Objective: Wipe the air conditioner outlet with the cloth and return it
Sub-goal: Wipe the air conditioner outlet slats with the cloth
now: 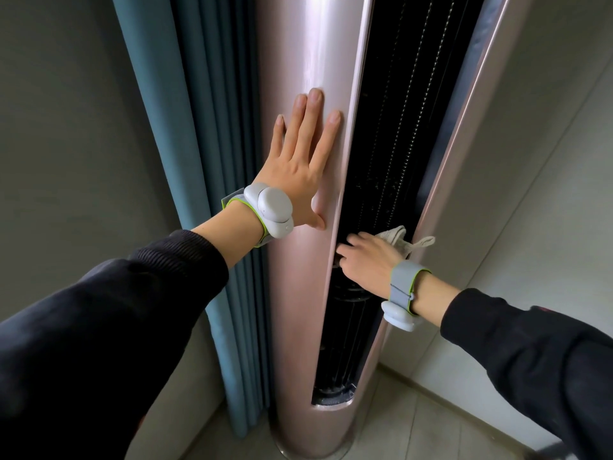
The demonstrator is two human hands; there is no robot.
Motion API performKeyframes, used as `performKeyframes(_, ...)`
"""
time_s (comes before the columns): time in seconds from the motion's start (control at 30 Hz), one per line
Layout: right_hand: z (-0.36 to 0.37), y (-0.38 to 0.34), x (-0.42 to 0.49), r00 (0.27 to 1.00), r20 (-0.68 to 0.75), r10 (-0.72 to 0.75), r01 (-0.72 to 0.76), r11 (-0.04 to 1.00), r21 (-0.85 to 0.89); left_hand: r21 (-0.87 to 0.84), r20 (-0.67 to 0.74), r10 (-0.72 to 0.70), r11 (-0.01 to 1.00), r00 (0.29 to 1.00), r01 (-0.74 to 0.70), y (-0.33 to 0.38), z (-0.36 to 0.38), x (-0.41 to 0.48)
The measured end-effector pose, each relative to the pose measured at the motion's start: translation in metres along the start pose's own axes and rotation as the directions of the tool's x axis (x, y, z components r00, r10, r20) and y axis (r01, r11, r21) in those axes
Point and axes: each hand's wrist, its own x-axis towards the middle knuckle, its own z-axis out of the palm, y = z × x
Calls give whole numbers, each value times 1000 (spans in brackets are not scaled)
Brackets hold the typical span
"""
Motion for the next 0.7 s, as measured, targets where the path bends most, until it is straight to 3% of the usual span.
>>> performKeyframes(0.17, 7, -2, 3, 1000, -4, 4, -4, 998, 69, 8, 2, -4, 1000, 1000, 4, 1, 0, 0)
performKeyframes(0.27, 10, 1, -1, 989, 129, -74, 64, 994, 84, 5, 9, -3, 1000, 1000, 3, 1, 0, 0)
performKeyframes(0.37, 4, 11, -7, 988, 135, -69, 62, 997, 51, 10, 13, -6, 1000, 1000, 5, 2, -1, 1)
performKeyframes(0.47, -5, 23, -16, 998, 37, -49, 48, 998, 28, 13, 23, -11, 1000, 1000, 11, 2, -1, 1)
performKeyframes(0.53, -11, 33, -23, 994, -100, -30, 27, 999, -29, 14, 24, -12, 1000, 1000, 11, 2, -2, 0)
performKeyframes(0.7, -20, 53, -35, 938, -342, 58, -78, 996, -45, 19, 31, -17, 1000, 999, 17, 2, -2, 0)
